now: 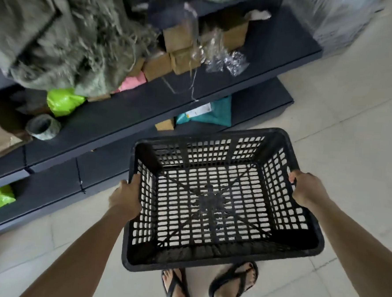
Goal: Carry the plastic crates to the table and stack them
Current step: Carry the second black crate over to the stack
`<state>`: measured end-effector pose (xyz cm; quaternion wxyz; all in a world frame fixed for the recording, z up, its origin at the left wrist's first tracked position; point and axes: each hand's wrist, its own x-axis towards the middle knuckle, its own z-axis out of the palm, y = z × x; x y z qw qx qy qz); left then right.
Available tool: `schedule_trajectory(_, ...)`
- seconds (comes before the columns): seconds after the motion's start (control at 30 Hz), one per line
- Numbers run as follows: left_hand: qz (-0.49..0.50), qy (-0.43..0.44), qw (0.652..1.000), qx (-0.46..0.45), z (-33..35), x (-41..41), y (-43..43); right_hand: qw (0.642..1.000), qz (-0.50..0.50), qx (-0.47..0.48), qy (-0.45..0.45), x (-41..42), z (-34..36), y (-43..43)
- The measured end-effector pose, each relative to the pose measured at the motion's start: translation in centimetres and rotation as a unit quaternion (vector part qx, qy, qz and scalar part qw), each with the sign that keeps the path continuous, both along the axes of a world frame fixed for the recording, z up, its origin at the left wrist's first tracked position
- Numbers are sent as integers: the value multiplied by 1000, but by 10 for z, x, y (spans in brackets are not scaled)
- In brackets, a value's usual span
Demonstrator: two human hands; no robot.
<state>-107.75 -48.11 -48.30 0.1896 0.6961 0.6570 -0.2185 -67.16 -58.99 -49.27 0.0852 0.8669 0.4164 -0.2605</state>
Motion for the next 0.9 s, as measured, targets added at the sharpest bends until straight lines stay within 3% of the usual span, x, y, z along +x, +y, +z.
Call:
schedule_trajectory(0.37,-107,-54,993,25,155,182,-13,998,-47,24,-42,165,156,-82)
schedule_trajectory(0.9,-236,-108,963,77,256,509,33,980,-191,37,-40,431,267,-141)
